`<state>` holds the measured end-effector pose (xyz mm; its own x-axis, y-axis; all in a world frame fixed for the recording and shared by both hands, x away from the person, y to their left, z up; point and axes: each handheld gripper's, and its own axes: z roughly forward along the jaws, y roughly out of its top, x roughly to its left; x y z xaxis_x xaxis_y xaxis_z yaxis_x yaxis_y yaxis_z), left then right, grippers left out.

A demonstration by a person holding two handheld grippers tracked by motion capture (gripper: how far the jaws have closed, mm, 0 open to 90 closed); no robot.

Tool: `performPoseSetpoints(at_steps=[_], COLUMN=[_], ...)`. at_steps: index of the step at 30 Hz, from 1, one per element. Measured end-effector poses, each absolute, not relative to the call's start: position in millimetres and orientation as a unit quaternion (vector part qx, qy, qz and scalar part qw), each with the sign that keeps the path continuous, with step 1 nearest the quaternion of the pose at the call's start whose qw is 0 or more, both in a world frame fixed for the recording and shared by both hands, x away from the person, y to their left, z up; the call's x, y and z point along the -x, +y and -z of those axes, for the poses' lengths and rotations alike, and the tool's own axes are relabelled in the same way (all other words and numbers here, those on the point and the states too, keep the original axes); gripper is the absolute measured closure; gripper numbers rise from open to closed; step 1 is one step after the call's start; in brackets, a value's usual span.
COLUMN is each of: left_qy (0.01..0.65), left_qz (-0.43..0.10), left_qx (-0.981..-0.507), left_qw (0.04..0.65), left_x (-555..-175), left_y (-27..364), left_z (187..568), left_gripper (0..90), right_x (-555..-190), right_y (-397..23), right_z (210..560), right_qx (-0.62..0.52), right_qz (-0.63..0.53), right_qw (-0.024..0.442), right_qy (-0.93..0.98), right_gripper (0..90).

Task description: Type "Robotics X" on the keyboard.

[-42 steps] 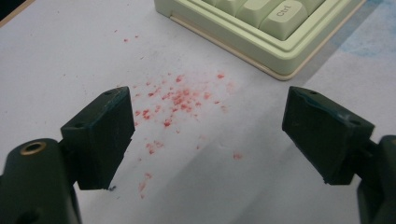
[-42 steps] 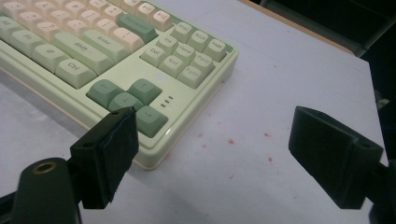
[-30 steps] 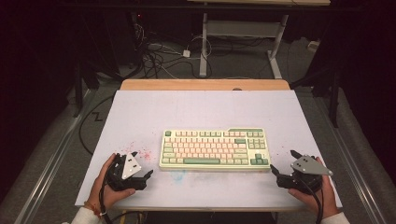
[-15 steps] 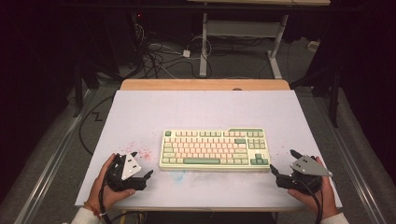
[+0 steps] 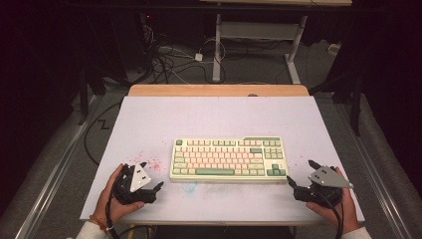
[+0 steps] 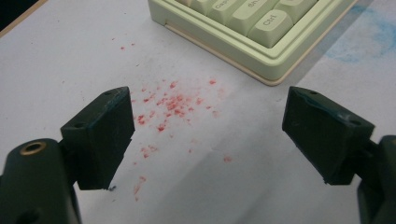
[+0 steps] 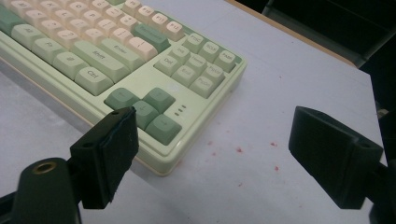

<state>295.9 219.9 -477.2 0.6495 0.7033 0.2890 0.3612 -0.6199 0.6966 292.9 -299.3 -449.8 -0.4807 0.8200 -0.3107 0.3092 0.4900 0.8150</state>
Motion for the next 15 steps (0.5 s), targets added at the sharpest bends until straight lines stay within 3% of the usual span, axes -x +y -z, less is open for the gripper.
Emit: performPoseSetpoints(at_steps=[15], left_qy=[0.315], left_qz=[-0.280], left_qx=[-0.854], left_qw=[0.304], left_x=[-299.8], left_y=[217.2], left_z=[477.0], left_gripper=[15.6], right_x=[-294.9], right_y=[-300.8], right_z=[452.1], right_qx=[-0.359], right_qz=[-0.352], right_qw=[0.358], right_qy=[0.787], right_gripper=[16.2])
